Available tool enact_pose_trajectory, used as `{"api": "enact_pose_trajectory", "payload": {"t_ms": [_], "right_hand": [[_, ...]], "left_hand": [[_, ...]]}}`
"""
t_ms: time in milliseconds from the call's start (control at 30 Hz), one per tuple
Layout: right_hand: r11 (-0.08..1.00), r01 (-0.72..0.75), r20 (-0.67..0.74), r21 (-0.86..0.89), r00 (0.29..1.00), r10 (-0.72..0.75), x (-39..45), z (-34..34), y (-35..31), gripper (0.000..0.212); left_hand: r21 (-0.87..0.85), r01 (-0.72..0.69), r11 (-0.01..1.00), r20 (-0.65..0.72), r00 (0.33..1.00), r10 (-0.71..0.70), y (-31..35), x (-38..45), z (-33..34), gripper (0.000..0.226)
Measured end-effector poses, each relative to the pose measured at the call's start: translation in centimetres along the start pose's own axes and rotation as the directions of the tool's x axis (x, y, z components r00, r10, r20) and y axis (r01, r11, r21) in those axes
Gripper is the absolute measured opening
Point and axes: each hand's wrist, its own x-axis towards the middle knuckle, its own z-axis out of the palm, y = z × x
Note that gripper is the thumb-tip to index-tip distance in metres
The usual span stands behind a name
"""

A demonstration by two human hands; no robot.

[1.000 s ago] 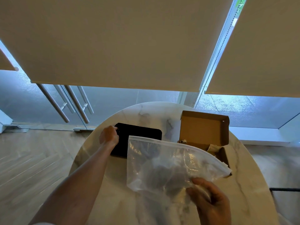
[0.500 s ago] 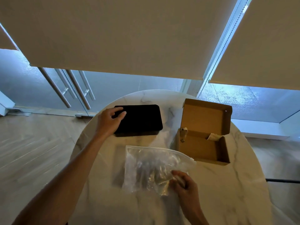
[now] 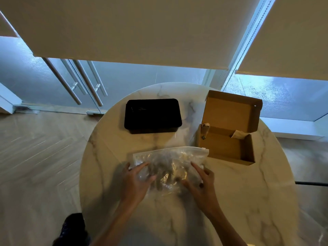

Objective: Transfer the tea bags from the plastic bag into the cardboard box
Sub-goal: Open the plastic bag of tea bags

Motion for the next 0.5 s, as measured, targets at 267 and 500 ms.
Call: {"api": "enact_pose_trajectory", "payload": {"t_ms": [267, 500], "right_hand": [[0.999, 0.040, 0.128, 0.015, 0.991, -0.042, 2.0, 2.0, -0.8, 0.066], [0.996, 0.070, 0.128, -0.054, 0.990, -0.062, 4.7, 4.5, -2.1, 0.071]], "left_hand": [[-0.056, -0.029, 0.998, 0.068, 0.997, 0.033, 0.3, 0.7, -0.7, 0.056], [-0.075, 0.002, 0.997, 0.057, 0.998, 0.003, 0.7, 3.9, -2.2, 0.056]]}}
